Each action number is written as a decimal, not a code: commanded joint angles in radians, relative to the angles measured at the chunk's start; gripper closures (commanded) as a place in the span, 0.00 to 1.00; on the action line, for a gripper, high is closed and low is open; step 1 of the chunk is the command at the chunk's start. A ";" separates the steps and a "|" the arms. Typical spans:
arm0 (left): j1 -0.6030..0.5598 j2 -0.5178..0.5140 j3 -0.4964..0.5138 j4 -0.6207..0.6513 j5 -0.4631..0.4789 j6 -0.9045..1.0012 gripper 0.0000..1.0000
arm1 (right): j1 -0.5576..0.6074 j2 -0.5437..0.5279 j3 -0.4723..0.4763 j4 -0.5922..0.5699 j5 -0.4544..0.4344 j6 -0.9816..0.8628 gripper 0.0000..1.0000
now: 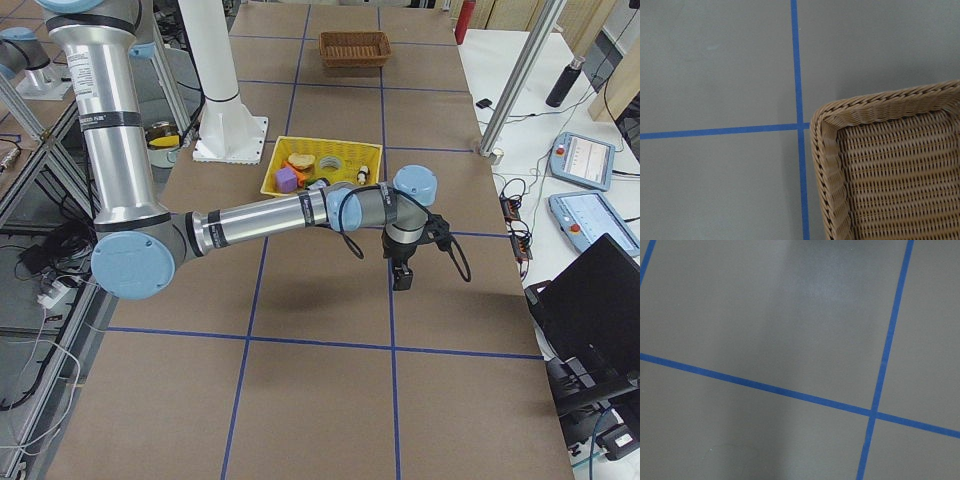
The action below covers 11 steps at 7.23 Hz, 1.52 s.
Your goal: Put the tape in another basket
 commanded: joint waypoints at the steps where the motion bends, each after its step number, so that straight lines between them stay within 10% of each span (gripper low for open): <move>1: -0.002 0.014 -0.031 -0.062 -0.010 0.000 0.02 | -0.004 0.037 0.000 -0.101 -0.031 -0.005 0.00; 11: 0.001 0.020 -0.016 -0.087 -0.008 -0.003 0.02 | -0.125 -0.056 0.062 0.049 0.021 0.010 0.00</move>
